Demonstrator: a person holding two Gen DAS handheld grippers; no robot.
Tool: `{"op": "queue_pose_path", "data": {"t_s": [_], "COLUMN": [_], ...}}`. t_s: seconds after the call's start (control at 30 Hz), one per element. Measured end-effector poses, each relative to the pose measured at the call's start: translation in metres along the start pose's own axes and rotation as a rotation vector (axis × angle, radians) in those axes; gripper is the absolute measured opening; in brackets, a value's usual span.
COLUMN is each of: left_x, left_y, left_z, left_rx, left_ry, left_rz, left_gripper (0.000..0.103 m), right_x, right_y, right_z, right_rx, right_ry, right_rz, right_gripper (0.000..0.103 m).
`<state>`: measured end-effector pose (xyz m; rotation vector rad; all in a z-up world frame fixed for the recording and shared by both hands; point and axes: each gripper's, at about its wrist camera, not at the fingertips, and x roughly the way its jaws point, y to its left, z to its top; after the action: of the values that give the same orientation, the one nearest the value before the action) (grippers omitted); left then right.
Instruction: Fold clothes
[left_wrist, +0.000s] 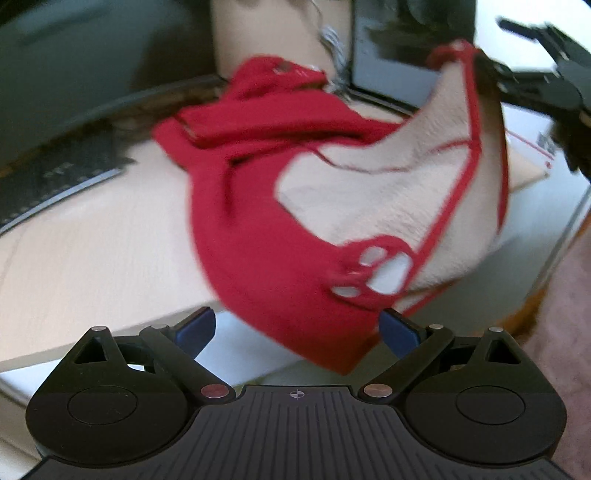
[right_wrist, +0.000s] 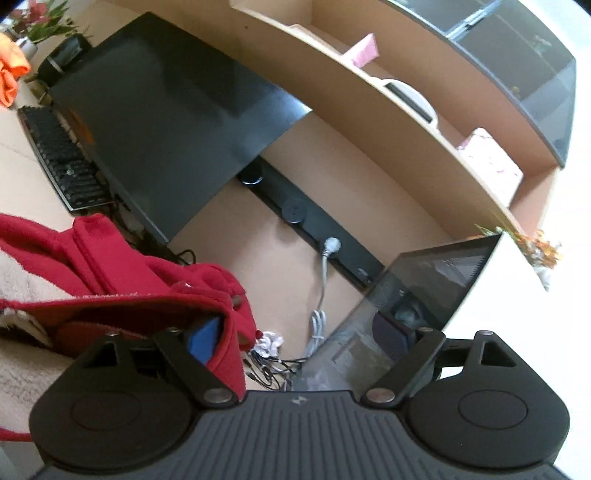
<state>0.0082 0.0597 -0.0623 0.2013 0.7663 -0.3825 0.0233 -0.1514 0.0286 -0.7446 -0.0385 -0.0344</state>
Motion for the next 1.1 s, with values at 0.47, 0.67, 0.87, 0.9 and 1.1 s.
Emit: {"op": "queue_pose_path", "data": {"t_s": [0.47,0.67,0.87,0.9,1.1], "left_x": [-0.017,-0.01,-0.022,-0.025,-0.086], "left_y": [0.047,0.051,0.067,0.07,0.108], "left_z": [0.023,-0.007,-0.008,-0.006,0.032], "left_rx": [0.071,0.215,0.426,0.455,0.42], "left_ry": [-0.108,-0.001,-0.043,-0.054,-0.055], "left_rz": [0.41,0.273,0.283,0.286,0.123], "left_gripper": [0.101,0.101,0.103,0.103,0.103], "right_x": [-0.033,-0.05,-0.046,-0.048,-0.088], "right_y": [0.055,0.084,0.039,0.035,0.024], "right_z": [-0.063,-0.067,-0.045,-0.039,-0.005], "right_rx": [0.031,-0.013,-0.027,-0.035,-0.132], "right_ry": [0.287,0.349,0.316,0.31,0.303], "right_rz": [0.232,0.099,-0.05,-0.029,0.084], "right_gripper": [0.099,0.099,0.1,0.1,0.1]}}
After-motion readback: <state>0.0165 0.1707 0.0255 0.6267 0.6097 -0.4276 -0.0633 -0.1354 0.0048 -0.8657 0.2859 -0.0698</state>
